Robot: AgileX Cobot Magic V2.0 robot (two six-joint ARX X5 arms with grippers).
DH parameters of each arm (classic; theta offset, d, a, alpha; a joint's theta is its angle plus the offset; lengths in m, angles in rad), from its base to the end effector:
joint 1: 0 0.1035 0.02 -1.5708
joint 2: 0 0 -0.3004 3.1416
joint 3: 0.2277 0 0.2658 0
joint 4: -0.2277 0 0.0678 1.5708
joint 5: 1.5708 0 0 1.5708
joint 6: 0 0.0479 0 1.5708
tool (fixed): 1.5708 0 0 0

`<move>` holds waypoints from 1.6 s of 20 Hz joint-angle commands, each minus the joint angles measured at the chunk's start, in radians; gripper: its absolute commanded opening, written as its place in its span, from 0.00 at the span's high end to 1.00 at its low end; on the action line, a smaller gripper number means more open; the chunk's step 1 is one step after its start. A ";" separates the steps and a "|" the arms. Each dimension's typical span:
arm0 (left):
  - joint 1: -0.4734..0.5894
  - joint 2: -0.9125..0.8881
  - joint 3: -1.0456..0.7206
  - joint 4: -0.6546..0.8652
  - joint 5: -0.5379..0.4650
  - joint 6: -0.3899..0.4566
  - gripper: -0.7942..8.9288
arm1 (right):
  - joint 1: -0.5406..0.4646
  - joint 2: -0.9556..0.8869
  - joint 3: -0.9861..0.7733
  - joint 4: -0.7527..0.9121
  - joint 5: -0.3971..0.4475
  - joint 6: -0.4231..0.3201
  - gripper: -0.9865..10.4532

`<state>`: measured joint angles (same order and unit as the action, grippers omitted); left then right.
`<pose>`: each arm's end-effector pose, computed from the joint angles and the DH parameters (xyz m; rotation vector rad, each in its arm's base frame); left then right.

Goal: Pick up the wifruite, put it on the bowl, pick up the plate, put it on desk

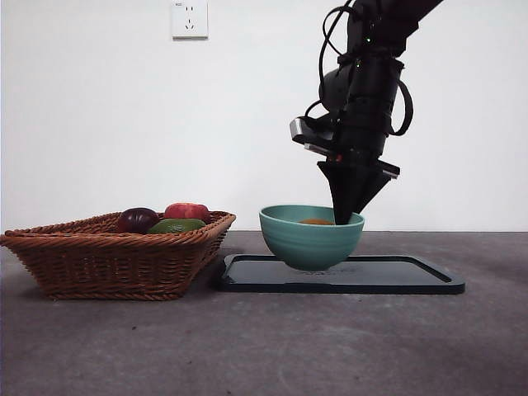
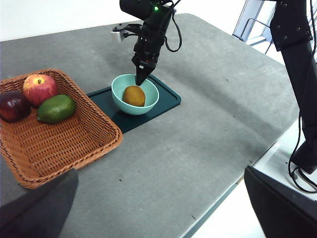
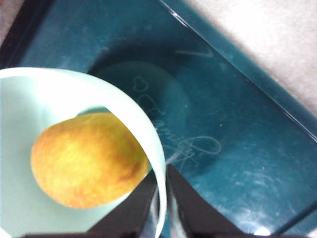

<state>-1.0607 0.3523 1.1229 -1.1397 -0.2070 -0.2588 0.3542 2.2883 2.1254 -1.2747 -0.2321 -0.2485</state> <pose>0.0032 0.0144 0.3892 -0.0159 0.4119 -0.7953 0.4632 0.1830 0.2336 -0.2866 1.3874 0.6596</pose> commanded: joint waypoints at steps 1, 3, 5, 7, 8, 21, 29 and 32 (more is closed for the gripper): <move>-0.009 0.000 0.010 0.011 -0.003 0.012 0.27 | 0.002 0.047 0.030 0.010 -0.010 -0.015 0.91; -0.009 0.000 0.010 0.011 -0.003 0.012 0.27 | 0.001 0.055 0.030 0.019 -0.026 -0.014 0.91; -0.009 0.000 0.010 0.011 -0.003 0.012 0.27 | 0.001 0.066 0.030 0.014 -0.034 -0.010 0.91; -0.009 0.000 0.010 0.011 -0.003 0.012 0.27 | 0.003 0.066 0.030 0.013 -0.033 0.007 0.90; -0.009 0.000 0.010 0.011 -0.003 0.012 0.27 | 0.002 0.066 0.030 0.012 -0.024 0.021 0.89; -0.009 0.000 0.010 0.011 -0.003 0.009 0.27 | -0.008 -0.422 0.167 -0.144 0.054 0.172 0.43; -0.009 0.000 0.010 0.012 -0.003 0.008 0.27 | 0.014 -1.096 -0.345 -0.143 0.045 0.252 0.43; -0.009 0.000 0.010 0.016 -0.003 0.004 0.27 | 0.041 -1.299 -0.505 -0.143 0.018 0.282 0.43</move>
<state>-1.0607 0.3523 1.1229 -1.1385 -0.2070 -0.2592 0.3882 0.9901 1.6123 -1.3422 -0.2100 0.0090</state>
